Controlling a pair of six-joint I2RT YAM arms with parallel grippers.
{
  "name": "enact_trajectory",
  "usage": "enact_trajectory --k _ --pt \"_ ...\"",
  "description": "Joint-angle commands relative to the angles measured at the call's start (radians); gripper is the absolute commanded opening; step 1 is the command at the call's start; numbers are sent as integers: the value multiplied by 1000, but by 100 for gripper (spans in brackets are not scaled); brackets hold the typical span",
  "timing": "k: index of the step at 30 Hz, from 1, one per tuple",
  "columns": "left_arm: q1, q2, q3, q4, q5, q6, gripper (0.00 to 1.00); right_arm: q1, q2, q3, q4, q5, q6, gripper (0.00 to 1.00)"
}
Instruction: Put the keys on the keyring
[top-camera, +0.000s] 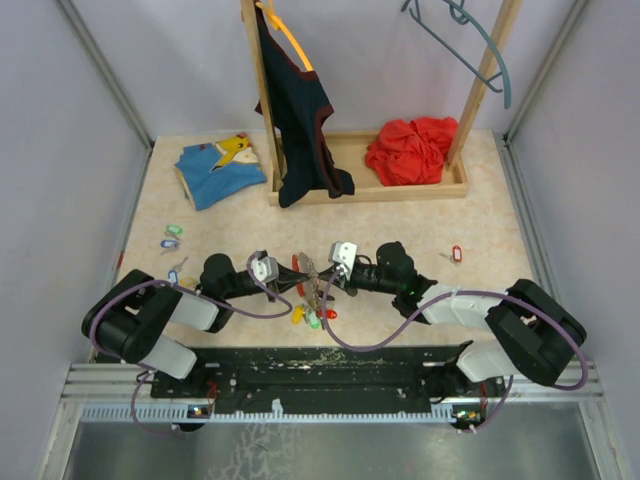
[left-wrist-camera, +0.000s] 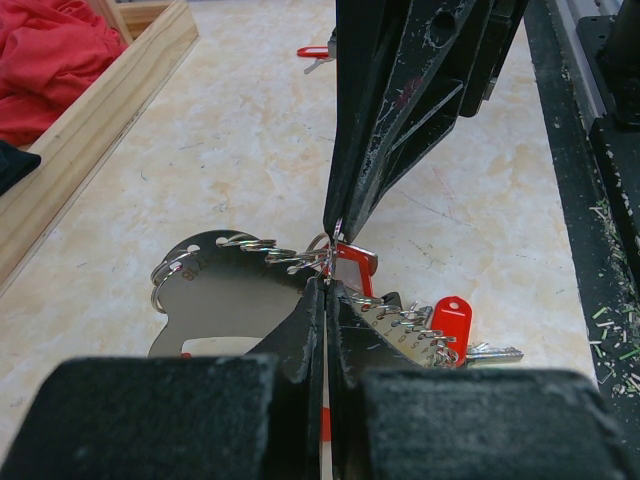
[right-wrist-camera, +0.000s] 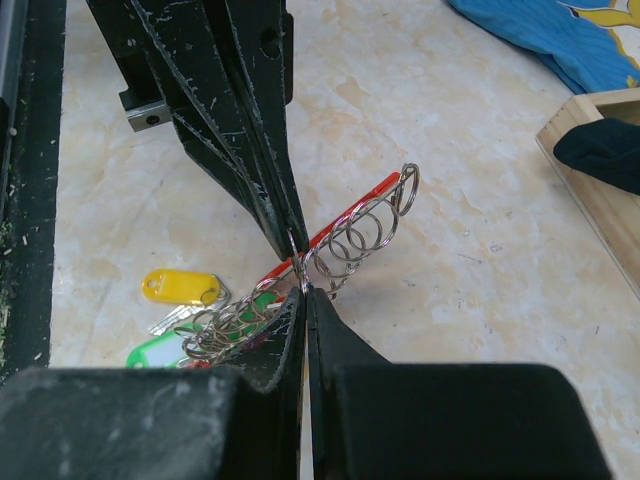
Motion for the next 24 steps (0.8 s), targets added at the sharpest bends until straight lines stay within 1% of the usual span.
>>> enact_trajectory --k 1,24 --pt "-4 6 0 41 11 -3 0 -7 -21 17 44 -8 6 0" --pt "-5 18 4 62 63 -14 0 -7 -11 40 16 -31 22 0"
